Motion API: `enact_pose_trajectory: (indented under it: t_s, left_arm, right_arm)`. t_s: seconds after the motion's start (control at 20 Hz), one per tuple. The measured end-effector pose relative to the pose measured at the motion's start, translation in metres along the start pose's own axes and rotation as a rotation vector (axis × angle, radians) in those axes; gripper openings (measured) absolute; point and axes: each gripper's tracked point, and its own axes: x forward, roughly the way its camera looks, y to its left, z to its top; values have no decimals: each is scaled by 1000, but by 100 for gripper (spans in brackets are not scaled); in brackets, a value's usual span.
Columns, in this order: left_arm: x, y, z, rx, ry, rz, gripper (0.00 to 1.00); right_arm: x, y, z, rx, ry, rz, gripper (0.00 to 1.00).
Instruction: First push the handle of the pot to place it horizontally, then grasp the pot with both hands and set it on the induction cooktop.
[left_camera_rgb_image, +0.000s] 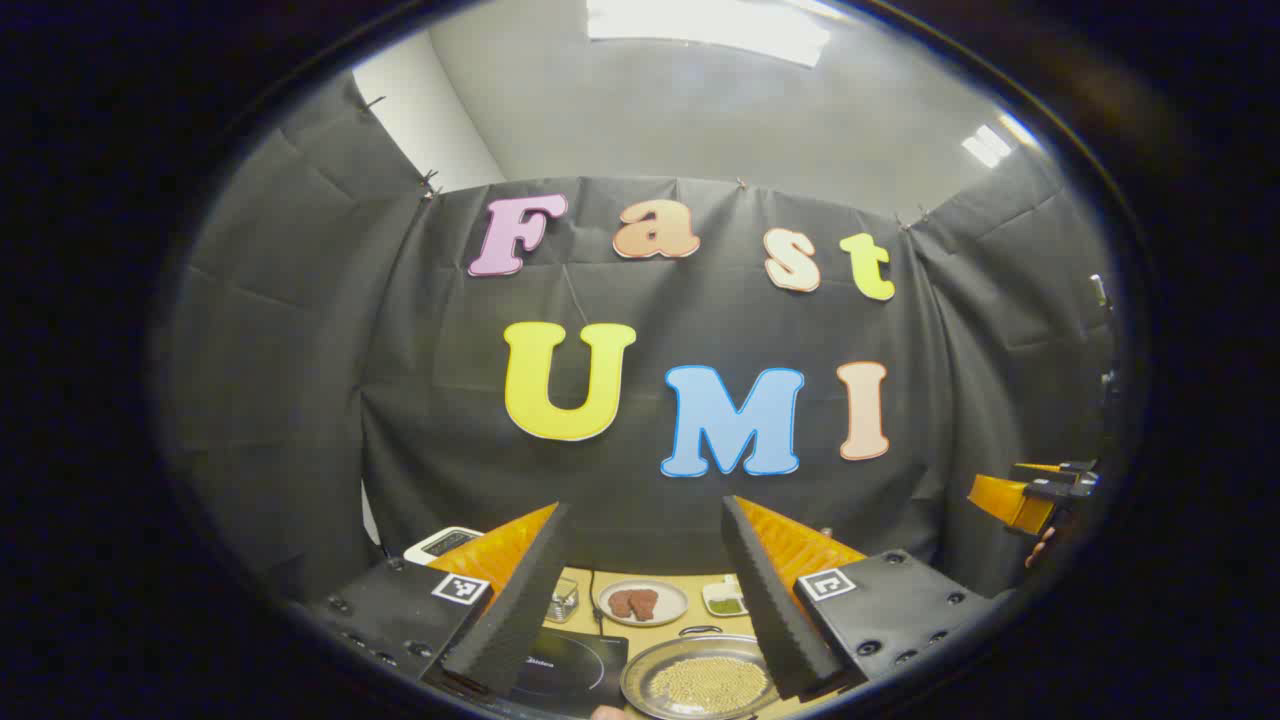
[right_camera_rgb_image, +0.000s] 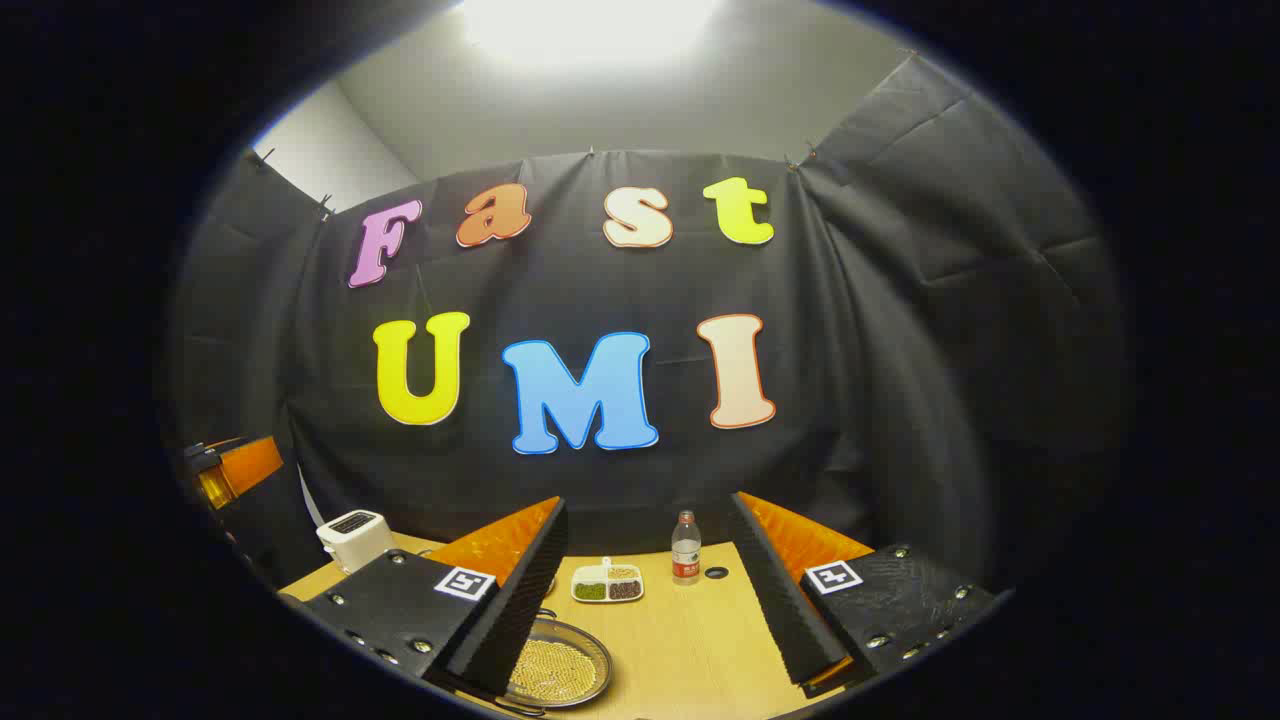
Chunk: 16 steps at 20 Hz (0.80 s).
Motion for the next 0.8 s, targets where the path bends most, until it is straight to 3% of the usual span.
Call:
enact_pose_trajectory:
  t_s: [0.45,0.55,0.6,0.7,0.8]
  left_arm:
    - [-10,-23,-10,16,0,31,94]
    - [-9,-22,-10,4,-4,20,94]
    - [-7,-20,-9,2,-3,11,99]
    - [0,-11,-13,5,11,2,94]
    - [7,1,-9,-1,3,0,96]
  right_arm:
    - [7,-6,-15,1,15,67,97]
    - [9,-5,-15,-2,12,64,97]
    - [10,-3,-14,3,8,58,97]
    - [12,5,-19,12,30,58,97]
    - [12,13,-21,7,40,57,97]
